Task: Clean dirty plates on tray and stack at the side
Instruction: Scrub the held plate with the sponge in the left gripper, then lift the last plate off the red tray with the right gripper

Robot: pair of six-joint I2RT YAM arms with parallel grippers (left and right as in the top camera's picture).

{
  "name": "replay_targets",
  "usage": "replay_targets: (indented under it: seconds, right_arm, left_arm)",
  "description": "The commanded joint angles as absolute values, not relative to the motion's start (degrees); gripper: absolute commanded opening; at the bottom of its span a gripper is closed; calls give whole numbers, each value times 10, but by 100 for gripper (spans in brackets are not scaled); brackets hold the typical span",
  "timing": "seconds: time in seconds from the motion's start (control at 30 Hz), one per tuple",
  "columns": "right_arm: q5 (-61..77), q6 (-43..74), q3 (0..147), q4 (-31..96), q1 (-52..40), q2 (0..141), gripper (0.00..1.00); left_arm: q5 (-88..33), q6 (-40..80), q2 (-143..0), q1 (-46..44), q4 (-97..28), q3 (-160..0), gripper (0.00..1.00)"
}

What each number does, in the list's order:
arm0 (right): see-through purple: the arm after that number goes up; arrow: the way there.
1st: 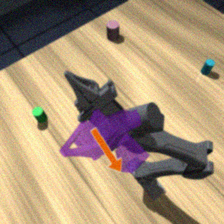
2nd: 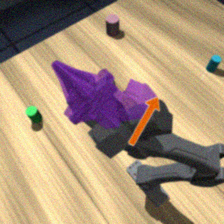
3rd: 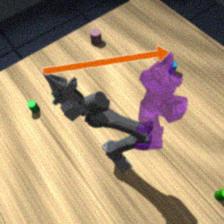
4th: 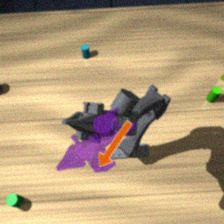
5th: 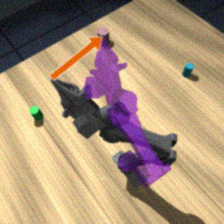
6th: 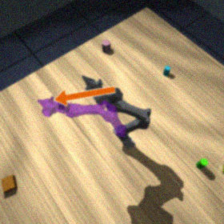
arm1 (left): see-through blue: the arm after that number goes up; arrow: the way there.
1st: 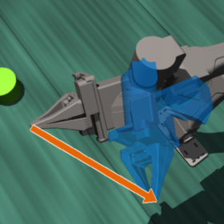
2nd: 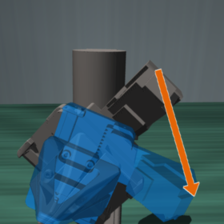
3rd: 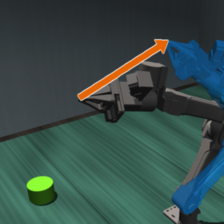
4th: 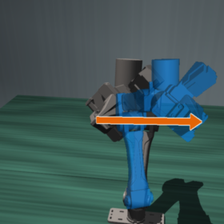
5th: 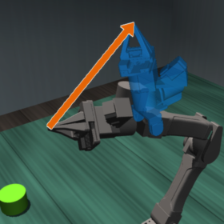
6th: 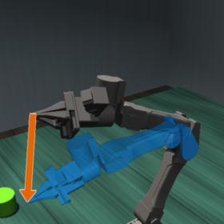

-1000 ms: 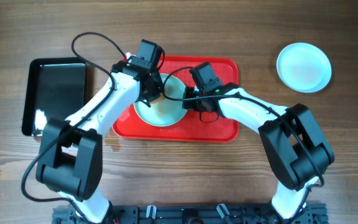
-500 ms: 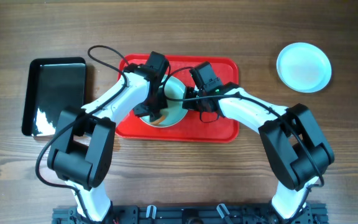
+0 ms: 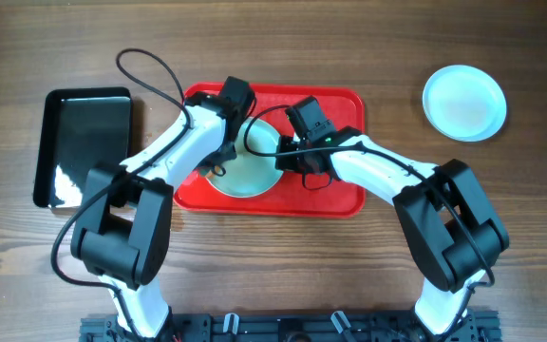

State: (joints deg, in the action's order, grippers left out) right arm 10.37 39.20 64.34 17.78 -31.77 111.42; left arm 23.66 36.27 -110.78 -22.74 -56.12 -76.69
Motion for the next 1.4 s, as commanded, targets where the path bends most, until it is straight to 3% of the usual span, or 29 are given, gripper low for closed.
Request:
replay_targets:
  seconds: [0.0,0.2,0.47,0.8,1.07,1.37]
  right_arm:
    - [42,390,635,195,-305,1128,4]
    - [25,362,656,225,-303,1101,4]
    - [-128,335,734,355,-303,1014,4]
    - [-341,149,791,393,-333,890,4]
    - [-516,-60,791,362,-394,864,4]
    - [-662,-181,791,322,-432,864,4]
  left_arm:
    - [253,410,-1079,-213,-562,-815,4]
    - [167,410,-1017,-202,-588,-825,4]
    - [127,408,-1005,-177,-660,-818,4]
    - [15,319,-1007,-179,-604,-789,4]
    - [13,319,-1007,-179,-594,-786,4]
    - [13,319,-1007,-179,-594,-786,5]
